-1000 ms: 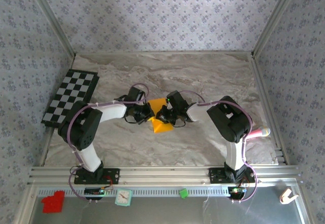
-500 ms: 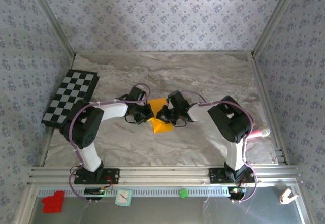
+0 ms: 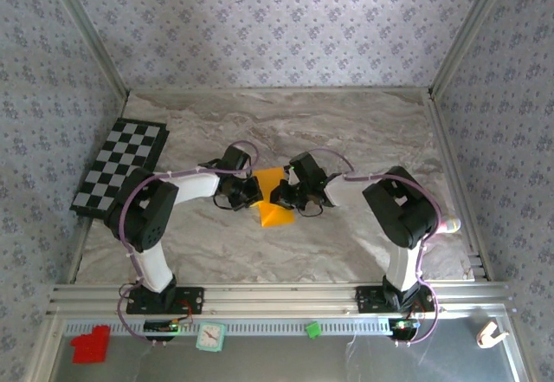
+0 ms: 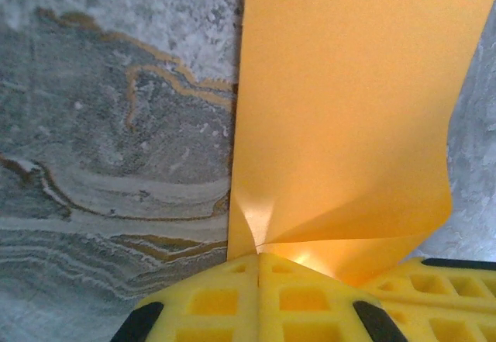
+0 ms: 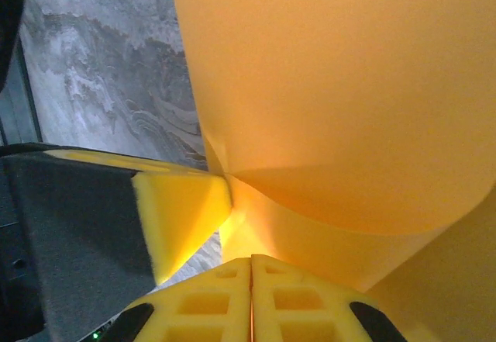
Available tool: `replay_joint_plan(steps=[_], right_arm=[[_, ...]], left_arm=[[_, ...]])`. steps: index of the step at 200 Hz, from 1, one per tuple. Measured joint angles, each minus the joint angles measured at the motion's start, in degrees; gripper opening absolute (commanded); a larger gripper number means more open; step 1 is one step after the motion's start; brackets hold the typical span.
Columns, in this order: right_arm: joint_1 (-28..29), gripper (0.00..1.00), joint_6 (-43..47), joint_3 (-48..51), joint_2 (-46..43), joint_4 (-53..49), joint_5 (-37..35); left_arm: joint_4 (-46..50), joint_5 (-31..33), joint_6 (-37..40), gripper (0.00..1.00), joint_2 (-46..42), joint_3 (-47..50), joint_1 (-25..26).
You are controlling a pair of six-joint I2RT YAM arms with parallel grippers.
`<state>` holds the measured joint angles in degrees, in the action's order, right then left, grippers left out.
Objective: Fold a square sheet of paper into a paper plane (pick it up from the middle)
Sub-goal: Fold the triangle a second time at the center of the table.
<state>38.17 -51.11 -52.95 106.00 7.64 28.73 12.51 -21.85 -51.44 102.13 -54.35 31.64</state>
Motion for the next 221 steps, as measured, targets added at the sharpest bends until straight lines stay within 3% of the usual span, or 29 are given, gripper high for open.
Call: replay_joint_plan(steps=[91, 146, 221], right_arm=[[-0.15, 0.07, 0.33, 0.63, 1.53, 0.13, -0.87], [0.57, 0.07, -3.26, 1.4, 0.87, 0.81, -3.45], [0.59, 0.07, -5.64, 1.4, 0.87, 0.81, -3.76]], left_arm=[[2.14, 0.04, 1.73, 0.0, 0.31, -1.46, 0.0], [-0.09, -1.18, -1.27, 0.2, -6.47, 0.85, 1.53], [-3.69, -4.37, -6.73, 0.1, -9.79, 8.48, 4.9]])
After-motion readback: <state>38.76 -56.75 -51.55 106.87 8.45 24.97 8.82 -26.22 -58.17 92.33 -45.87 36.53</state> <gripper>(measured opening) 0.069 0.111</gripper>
